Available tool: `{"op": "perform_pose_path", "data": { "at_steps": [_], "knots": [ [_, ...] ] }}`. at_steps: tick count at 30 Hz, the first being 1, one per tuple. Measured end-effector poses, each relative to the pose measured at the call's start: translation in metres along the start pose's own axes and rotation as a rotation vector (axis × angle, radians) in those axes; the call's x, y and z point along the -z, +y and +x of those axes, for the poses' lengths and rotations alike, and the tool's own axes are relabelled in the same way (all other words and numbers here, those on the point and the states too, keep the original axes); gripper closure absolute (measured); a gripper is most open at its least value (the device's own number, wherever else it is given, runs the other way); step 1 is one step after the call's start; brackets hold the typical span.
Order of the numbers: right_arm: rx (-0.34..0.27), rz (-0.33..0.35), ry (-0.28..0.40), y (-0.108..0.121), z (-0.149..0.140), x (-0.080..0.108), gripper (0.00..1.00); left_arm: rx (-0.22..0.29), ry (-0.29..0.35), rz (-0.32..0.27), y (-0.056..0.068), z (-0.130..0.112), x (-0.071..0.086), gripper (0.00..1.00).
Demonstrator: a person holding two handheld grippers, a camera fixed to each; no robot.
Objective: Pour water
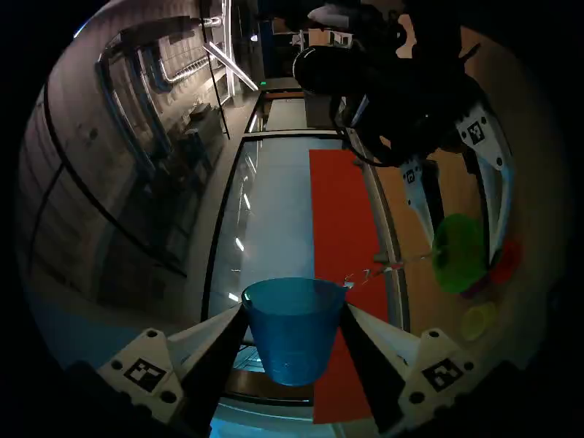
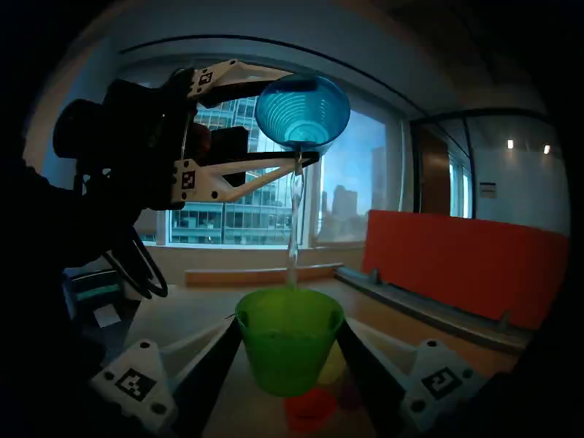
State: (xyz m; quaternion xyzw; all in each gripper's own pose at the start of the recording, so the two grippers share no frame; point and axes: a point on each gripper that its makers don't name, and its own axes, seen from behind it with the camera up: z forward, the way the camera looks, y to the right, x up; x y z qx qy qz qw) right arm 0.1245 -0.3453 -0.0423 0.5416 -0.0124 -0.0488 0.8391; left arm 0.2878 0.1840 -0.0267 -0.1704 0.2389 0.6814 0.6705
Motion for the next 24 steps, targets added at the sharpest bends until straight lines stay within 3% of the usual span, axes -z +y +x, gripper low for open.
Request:
{"op": "perform_pose_path", "data": {
  "at_steps": [13,18,24],
  "knots": [
    [0.000,-0.002,0.004,-0.0002,0.0025,0.0006,0.10,-0.066,0.002,0.003,0.0003,0.0057,0.0026,0.15],
    [0.002,-0.003,0.004,0.0005,0.0028,0.0009,0.10,-0.068,-0.001,0.002,0.0023,0.0051,0.0020,0.15],
    [0.000,-0.005,0.004,0.0018,0.0032,0.0011,0.10,-0.035,-0.002,0.003,0.0037,0.0031,0.0004,0.15]
  ]
}}
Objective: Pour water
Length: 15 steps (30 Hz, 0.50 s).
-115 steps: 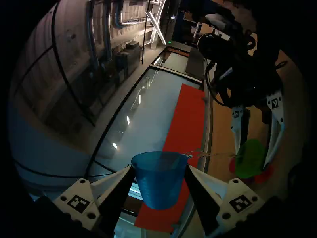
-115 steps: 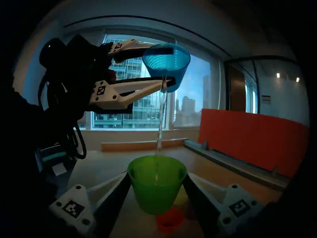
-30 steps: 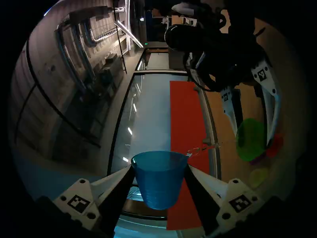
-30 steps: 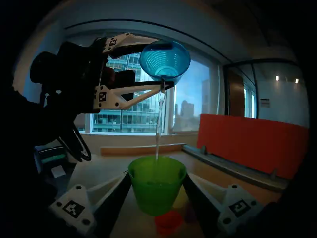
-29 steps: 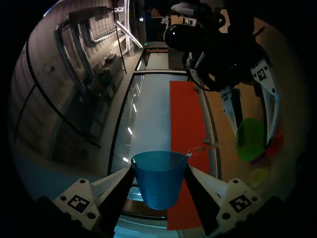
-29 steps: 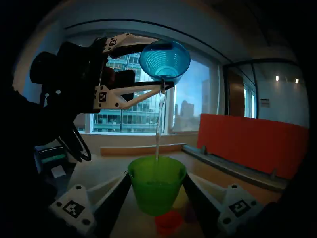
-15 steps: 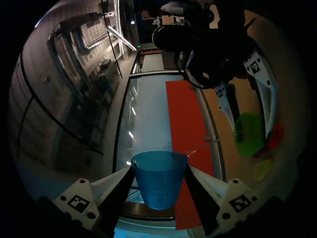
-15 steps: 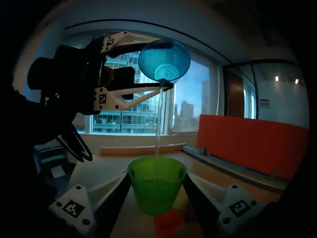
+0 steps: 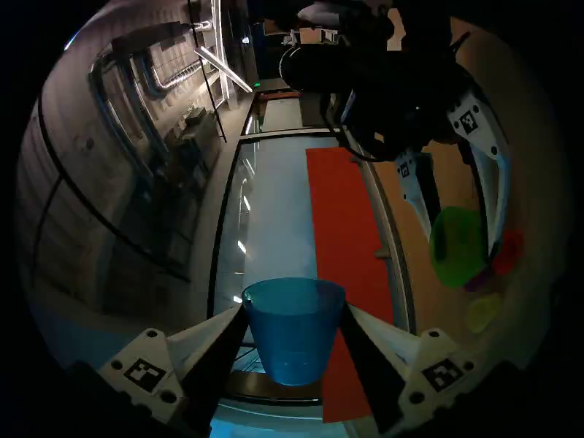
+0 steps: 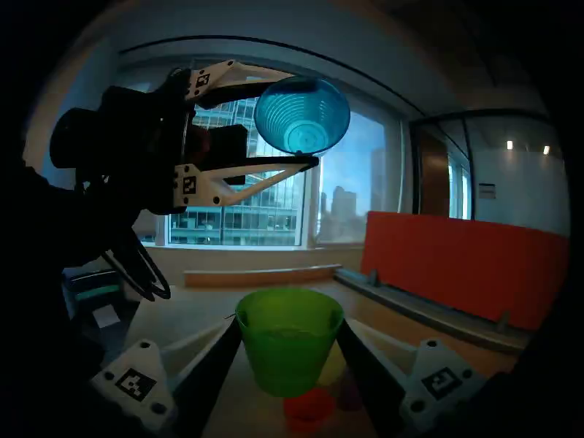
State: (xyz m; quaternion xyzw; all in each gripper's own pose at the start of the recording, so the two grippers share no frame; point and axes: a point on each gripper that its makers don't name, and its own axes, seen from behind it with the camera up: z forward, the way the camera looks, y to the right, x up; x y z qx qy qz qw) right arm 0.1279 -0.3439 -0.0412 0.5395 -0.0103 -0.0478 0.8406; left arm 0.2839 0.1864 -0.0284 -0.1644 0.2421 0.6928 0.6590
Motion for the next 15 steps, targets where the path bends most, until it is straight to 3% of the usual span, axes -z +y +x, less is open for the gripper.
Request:
{"op": "perform_pose_path", "data": {
  "at_steps": [6,15],
  "knots": [
    [-0.001,-0.004,0.002,0.001,0.000,0.000,0.10,0.090,-0.022,0.000,0.000,-0.011,-0.005,0.15],
    [-0.004,-0.012,0.005,0.003,-0.002,0.002,0.10,0.322,-0.048,-0.007,0.001,-0.025,-0.010,0.15]
  ]
}}
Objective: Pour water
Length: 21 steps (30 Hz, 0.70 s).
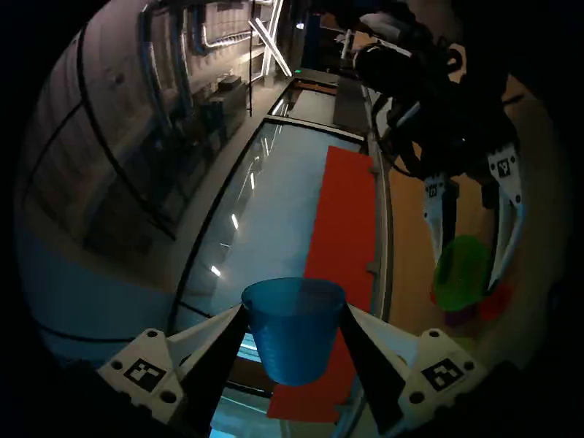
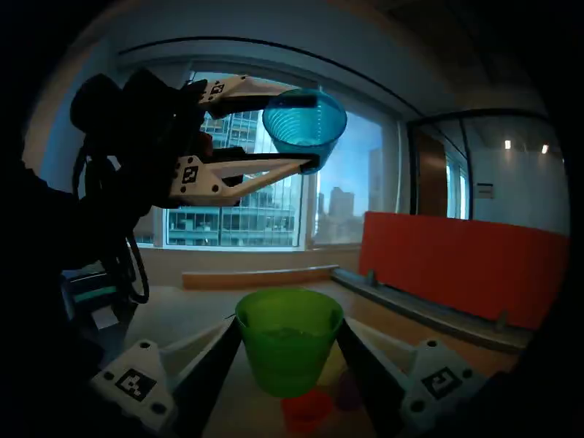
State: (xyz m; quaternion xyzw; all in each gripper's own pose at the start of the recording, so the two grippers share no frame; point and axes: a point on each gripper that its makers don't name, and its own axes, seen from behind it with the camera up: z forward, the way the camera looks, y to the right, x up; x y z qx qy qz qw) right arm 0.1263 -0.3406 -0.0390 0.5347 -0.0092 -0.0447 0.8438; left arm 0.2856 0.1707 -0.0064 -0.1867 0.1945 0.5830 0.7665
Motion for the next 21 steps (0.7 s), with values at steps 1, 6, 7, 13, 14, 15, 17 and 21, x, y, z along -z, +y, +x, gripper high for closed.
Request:
{"op": "perform_pose_path", "data": {
  "at_steps": [1,6,7,13,14,15,17,21],
  "knots": [
    [-0.001,-0.001,0.001,0.000,0.000,0.000,0.10,0.031,-0.002,-0.002,0.000,-0.001,0.000,0.15],
    [-0.003,-0.002,0.003,0.000,0.002,0.000,0.10,0.173,-0.009,-0.013,0.000,-0.006,-0.002,0.15],
    [-0.002,-0.002,0.003,0.000,0.002,0.000,0.10,0.206,-0.011,-0.014,0.000,-0.007,-0.003,0.15],
    [-0.003,-0.007,0.004,0.001,0.002,0.000,0.10,0.420,-0.015,-0.026,-0.003,-0.011,-0.004,0.15],
    [-0.004,-0.008,0.005,0.002,0.002,0.000,0.10,0.459,-0.014,-0.029,-0.004,-0.011,-0.003,0.15],
    [-0.004,-0.008,0.005,0.002,0.002,0.001,0.10,0.497,-0.012,-0.033,-0.004,-0.012,-0.003,0.15],
    [-0.006,-0.010,0.006,0.002,0.002,0.001,0.10,0.572,-0.003,-0.043,-0.003,-0.012,-0.003,0.15],
    [-0.008,-0.012,0.008,0.003,0.004,0.001,0.10,0.705,0.001,-0.059,-0.001,-0.014,-0.005,0.14]
  ]
}}
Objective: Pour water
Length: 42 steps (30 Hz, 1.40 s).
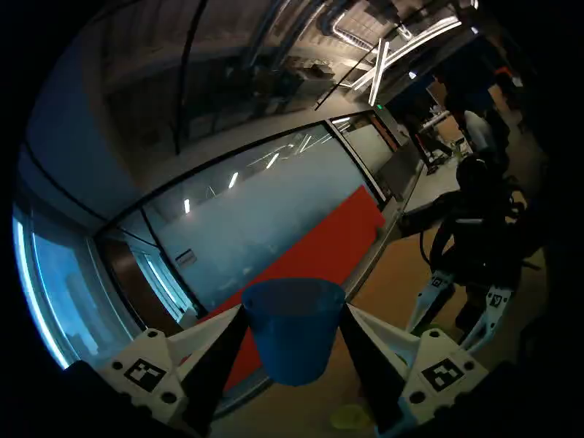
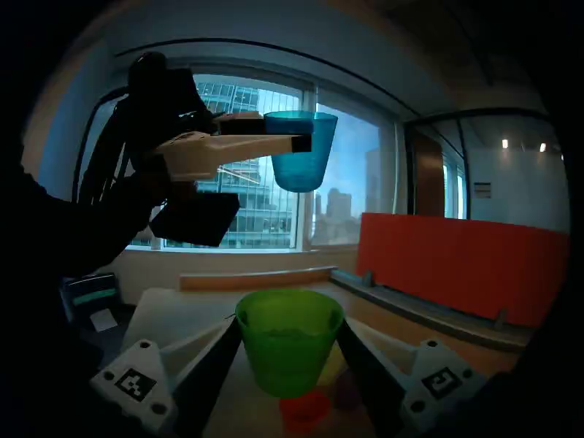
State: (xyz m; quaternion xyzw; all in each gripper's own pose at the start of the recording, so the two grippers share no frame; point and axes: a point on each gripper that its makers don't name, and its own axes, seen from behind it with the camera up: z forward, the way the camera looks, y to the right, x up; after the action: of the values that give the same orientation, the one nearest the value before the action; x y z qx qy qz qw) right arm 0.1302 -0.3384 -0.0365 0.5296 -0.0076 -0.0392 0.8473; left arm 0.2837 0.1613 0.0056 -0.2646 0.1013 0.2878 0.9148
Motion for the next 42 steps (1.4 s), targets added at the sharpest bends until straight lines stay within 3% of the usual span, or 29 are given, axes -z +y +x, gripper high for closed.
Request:
{"op": "perform_pose_path", "data": {
  "at_steps": [14,18,21,42],
  "knots": [
    [0.001,-0.005,0.008,0.002,0.005,0.001,0.10,0.356,0.014,-0.022,-0.008,-0.010,-0.004,0.15],
    [0.001,-0.007,0.011,0.003,0.006,0.002,0.10,0.438,0.021,-0.032,-0.009,-0.013,-0.006,0.15],
    [0.002,-0.011,0.010,0.004,0.007,0.003,0.10,0.465,0.021,-0.032,-0.010,-0.017,-0.008,0.15],
    [-0.007,-0.054,0.000,0.017,0.008,0.020,0.10,0.510,0.003,-0.010,-0.008,-0.045,-0.002,0.15]
  ]
}}
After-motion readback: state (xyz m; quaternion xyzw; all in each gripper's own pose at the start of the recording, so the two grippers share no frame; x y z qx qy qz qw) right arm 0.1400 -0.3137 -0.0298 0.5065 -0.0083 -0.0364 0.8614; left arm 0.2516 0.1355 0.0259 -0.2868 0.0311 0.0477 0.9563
